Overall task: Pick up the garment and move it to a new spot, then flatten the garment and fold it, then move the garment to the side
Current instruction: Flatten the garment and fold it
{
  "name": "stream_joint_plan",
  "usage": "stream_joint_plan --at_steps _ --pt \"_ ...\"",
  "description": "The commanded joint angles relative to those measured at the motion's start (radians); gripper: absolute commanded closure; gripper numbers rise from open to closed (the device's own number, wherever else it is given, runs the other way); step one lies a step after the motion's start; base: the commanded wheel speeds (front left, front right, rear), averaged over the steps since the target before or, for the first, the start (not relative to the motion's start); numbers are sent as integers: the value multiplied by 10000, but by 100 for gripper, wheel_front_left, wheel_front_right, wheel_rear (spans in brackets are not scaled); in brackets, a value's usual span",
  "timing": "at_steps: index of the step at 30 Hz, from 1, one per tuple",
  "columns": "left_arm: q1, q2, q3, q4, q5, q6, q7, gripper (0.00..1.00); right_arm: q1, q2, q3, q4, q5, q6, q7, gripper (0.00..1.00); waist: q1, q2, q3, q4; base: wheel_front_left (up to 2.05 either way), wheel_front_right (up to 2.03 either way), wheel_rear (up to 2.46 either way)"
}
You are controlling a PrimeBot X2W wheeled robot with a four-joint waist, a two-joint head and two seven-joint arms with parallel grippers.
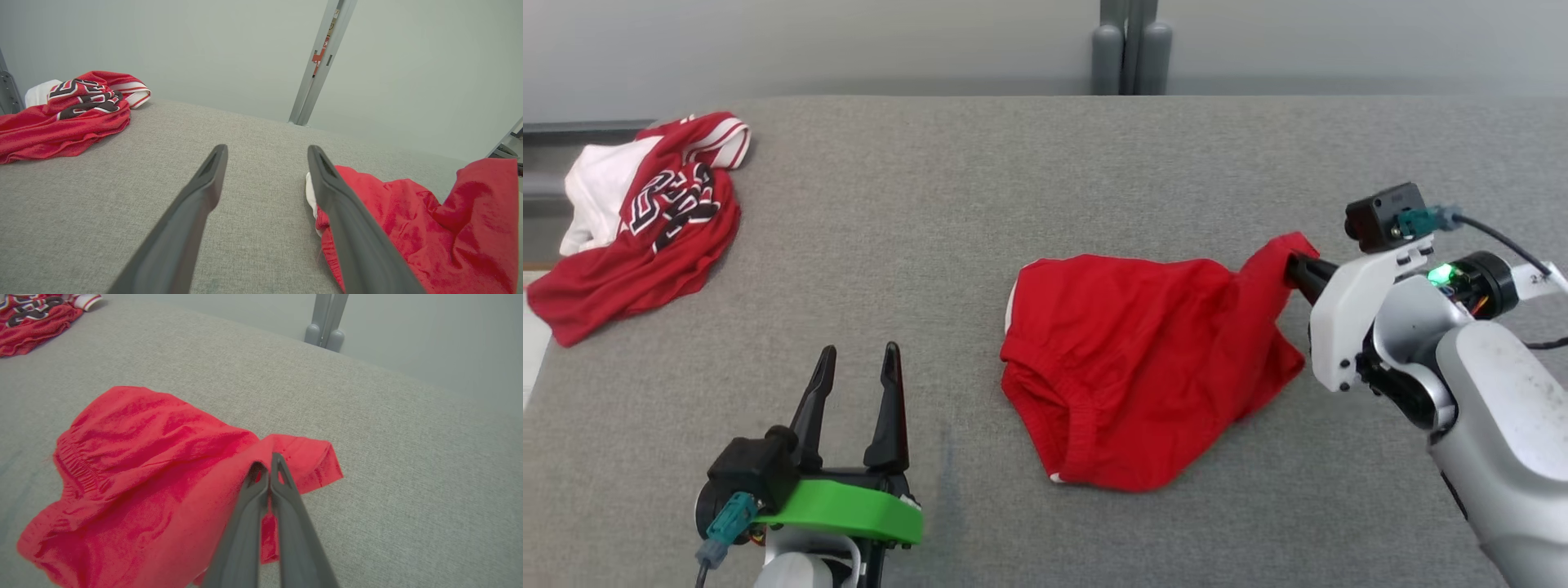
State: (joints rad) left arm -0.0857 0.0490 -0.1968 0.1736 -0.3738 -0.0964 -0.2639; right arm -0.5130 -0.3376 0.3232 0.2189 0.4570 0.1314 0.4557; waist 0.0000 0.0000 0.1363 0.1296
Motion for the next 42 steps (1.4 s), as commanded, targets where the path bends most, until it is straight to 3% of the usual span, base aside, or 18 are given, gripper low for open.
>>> stream_joint_plan --at_steps 1,11,22,24,25,33,38,42 --pt "-217 26 -53 -45 -94 -32 -8 0 -414 57 -109 515 -44 -14 -112 100 0 0 563 710 0 0 0" --pt "-530 26 -532 -190 -330 42 -8 0 -2820 377 -642 4541 -983 -14 -829 100 0 0 1135 1623 0 0 0" --pt "-689 26 -888 -230 -415 83 -7 0 -4224 617 -1869 7467 -1969 -14 -2139 100 0 0 1400 1608 0 0 0" --pt "-705 26 -892 -216 -390 84 -7 0 -4318 724 -1940 7719 -2094 -14 -2520 40 0 0 1391 1509 0 0 0" --pt "-710 26 -893 -210 -372 82 -7 0 -4344 790 -1971 7804 -2106 -14 -2705 0 0 0 1378 1462 0 0 0" --pt "-492 28 -1031 -141 -183 -12 -7 0 -3853 827 -1231 7400 -1663 -14 -4546 0 0 0 955 1006 0 0 0" --pt "-208 28 -1094 -78 -72 -58 -7 0 -2898 578 -676 6547 -1238 -14 -5885 0 0 0 473 615 0 0 0" --pt "51 26 -1192 -41 -28 -105 -7 0 -1857 553 -838 5863 -1048 -14 -6735 0 0 0 142 274 0 0 0"
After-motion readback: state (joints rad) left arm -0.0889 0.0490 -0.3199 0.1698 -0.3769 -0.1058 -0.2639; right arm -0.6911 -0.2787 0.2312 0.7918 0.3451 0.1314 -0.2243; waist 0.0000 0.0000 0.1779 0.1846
